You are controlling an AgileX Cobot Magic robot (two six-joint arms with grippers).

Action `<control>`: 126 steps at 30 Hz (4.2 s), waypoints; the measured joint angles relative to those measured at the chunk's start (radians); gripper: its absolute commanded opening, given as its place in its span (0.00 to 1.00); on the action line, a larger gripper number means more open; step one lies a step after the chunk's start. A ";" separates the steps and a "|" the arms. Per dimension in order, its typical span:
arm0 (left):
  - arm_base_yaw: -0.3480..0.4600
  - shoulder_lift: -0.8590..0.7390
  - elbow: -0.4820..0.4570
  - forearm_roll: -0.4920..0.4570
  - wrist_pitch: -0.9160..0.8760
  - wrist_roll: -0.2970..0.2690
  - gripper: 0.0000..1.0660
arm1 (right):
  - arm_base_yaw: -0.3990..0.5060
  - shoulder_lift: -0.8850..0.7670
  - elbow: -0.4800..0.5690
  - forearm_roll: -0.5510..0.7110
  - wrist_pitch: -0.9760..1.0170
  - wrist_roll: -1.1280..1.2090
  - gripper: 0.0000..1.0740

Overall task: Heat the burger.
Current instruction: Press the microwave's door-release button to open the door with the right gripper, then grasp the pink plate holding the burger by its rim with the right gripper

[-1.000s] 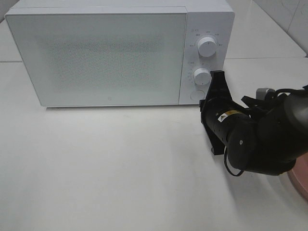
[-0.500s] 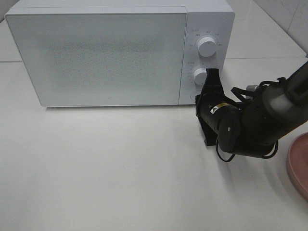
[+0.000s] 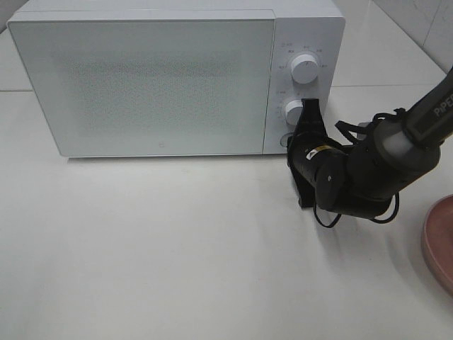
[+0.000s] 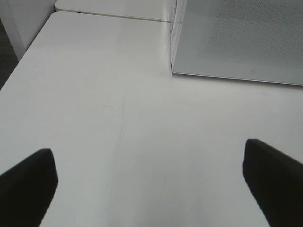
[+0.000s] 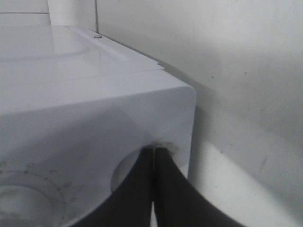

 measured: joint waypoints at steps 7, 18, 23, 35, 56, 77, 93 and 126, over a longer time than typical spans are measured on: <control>0.000 0.000 0.000 0.000 0.000 0.000 0.94 | 0.000 0.002 -0.010 0.000 -0.001 0.000 0.00; 0.000 0.000 0.000 0.000 0.000 0.000 0.94 | 0.004 0.007 -0.034 0.006 -0.003 -0.020 0.00; 0.000 0.000 0.000 0.000 0.000 0.000 0.94 | 0.015 0.040 -0.064 0.044 -0.032 -0.037 0.00; 0.000 0.000 0.000 0.000 0.000 0.000 0.94 | 0.027 0.049 -0.080 0.092 -0.044 -0.075 0.00; 0.000 0.000 0.000 0.000 0.000 0.000 0.94 | 0.016 0.014 -0.073 0.085 0.025 -0.086 0.00; 0.000 0.000 0.000 0.000 0.000 0.000 0.94 | 0.000 -0.163 0.093 0.024 0.126 -0.147 0.00; 0.000 0.000 0.000 0.000 0.000 0.000 0.94 | 0.000 -0.368 0.139 0.025 0.517 -0.628 0.00; 0.000 0.000 0.000 0.000 0.000 0.000 0.94 | -0.203 -0.759 0.140 -0.517 1.521 -1.324 0.07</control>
